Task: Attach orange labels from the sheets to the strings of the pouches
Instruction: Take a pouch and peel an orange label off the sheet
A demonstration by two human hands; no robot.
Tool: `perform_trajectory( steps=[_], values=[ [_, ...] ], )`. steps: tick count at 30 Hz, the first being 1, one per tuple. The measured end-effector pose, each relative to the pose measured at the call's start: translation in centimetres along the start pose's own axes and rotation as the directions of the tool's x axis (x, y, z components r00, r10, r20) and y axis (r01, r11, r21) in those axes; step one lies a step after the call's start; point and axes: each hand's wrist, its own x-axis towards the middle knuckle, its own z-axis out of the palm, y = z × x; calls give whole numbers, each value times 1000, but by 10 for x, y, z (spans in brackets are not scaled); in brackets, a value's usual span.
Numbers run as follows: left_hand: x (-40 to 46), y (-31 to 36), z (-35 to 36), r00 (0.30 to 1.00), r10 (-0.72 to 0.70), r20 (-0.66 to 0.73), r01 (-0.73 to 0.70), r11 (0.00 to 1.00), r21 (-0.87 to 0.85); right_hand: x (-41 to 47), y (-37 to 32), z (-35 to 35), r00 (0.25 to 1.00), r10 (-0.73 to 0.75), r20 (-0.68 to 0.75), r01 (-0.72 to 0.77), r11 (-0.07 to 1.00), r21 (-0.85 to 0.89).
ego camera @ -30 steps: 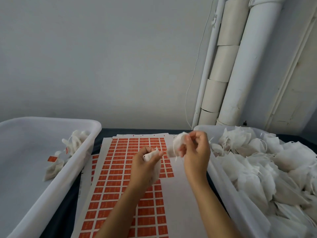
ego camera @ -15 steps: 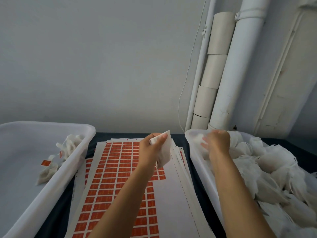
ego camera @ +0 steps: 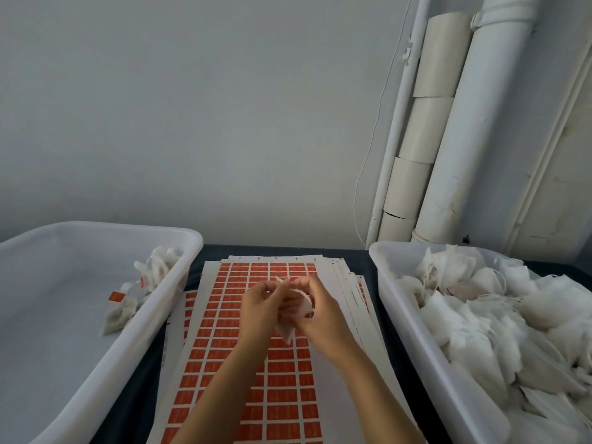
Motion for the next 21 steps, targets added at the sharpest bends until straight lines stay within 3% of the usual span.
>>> perform_trajectory(
  steps=[3, 6, 9, 11, 14, 18, 21],
  values=[
    [-4, -10, -9, 995, 74, 69, -76, 997, 20, -2, 11, 5, 991, -24, -130, 28, 999, 27],
    [-6, -19, -16, 977, 193, 92, -206, 965, 162, -2, 18, 4, 979, 3, -204, 5, 999, 41],
    [-7, -21, -18, 947, 97, 306, -156, 972, 175, 2, 22, 4, 989, 55, -136, -39, 992, 118],
    [-9, -21, -17, 927, 58, 370, -117, 984, 138, 2, 23, 8, 995, 61, -83, -45, 982, 182],
    [-6, -25, -18, 942, 105, 319, -176, 963, 203, 0, 23, 8, 991, 46, -127, -22, 982, 186],
    [-7, -27, -18, 956, 119, 267, -179, 961, 213, -1, 29, 2, 974, -3, -227, 19, 997, 68],
    [-9, -27, -16, 974, 128, 185, -162, 969, 187, -4, 33, 1, 977, 42, -209, -24, 996, 87]
  ],
)
